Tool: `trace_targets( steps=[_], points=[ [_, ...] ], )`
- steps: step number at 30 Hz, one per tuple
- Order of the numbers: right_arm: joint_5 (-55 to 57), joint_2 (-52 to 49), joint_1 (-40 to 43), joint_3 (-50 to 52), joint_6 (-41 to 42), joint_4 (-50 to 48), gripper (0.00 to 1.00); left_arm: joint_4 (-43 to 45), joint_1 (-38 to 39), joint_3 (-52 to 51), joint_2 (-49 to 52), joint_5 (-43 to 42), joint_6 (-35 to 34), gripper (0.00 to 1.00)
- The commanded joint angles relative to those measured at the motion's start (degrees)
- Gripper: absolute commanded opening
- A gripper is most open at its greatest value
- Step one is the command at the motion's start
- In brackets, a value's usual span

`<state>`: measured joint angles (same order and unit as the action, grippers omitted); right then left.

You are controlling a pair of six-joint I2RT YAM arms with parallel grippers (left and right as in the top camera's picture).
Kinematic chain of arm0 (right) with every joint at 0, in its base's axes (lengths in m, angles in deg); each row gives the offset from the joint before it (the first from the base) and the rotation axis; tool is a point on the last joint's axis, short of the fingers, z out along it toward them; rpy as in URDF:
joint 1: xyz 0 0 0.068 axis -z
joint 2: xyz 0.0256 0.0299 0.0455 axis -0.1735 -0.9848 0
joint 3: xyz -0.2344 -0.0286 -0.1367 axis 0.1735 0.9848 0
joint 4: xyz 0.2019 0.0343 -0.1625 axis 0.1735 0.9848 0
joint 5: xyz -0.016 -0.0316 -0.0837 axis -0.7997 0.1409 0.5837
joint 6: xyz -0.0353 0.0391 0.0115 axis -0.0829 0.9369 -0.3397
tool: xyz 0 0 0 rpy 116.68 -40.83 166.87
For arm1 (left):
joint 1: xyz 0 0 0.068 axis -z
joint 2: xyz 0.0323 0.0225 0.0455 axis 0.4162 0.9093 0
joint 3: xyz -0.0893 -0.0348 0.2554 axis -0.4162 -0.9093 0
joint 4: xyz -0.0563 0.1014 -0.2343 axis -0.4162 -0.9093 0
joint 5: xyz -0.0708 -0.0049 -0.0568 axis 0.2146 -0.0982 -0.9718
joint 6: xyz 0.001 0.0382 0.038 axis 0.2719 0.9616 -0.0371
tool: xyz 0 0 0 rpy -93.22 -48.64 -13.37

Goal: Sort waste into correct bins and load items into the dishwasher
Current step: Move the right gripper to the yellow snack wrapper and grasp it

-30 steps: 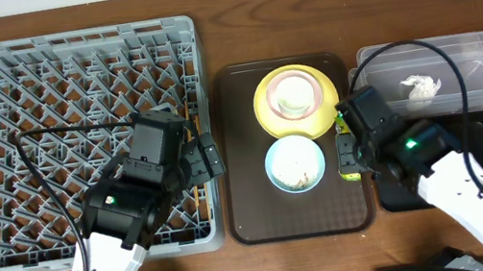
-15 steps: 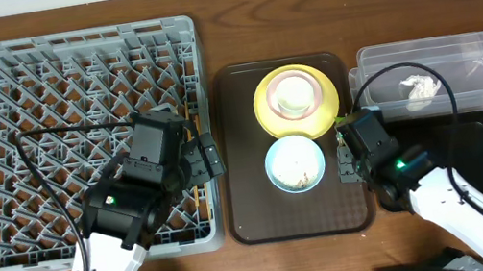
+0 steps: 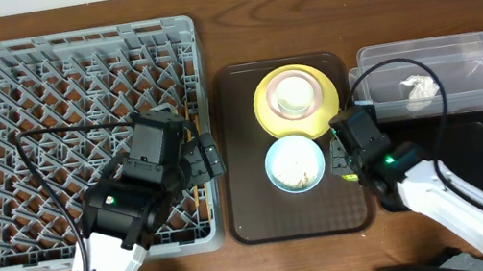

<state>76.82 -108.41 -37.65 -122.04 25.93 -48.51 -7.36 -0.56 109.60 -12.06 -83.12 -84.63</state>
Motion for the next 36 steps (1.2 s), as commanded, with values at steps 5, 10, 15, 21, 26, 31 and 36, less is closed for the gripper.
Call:
trace_targets(
  steps=[5,10,15,21,26,31,36],
  points=[
    [0.98,-4.44,-0.96,0.24,0.55,-2.12,0.40,-0.17,-0.24,0.37,0.04,0.72,-0.07,0.92],
    [0.61,-4.44,-0.96,0.24,0.52,-1.70,0.35,-0.17,-0.24,0.37,0.04,0.72,-0.07,0.93],
    [0.66,-4.44,-0.96,0.24,0.50,0.15,0.41,-0.17,-0.24,0.37,0.04,0.72,-0.04,0.93],
    [1.09,-4.59,-0.85,0.26,0.50,0.94,0.44,-0.17,-0.24,0.37,0.04,0.72,-0.07,0.93],
    [1.05,-6.97,-0.85,0.28,0.52,1.31,0.43,-0.17,-0.24,0.37,0.04,0.72,-0.04,0.93],
    [-0.72,-7.61,-0.85,0.09,0.50,0.24,0.30,-0.17,-0.24,0.37,0.04,0.72,-0.07,0.92],
    [-1.42,-6.14,-0.85,-1.75,0.48,2.67,0.13,-0.17,-0.24,0.37,0.04,0.72,-0.07,0.92]
  ],
)
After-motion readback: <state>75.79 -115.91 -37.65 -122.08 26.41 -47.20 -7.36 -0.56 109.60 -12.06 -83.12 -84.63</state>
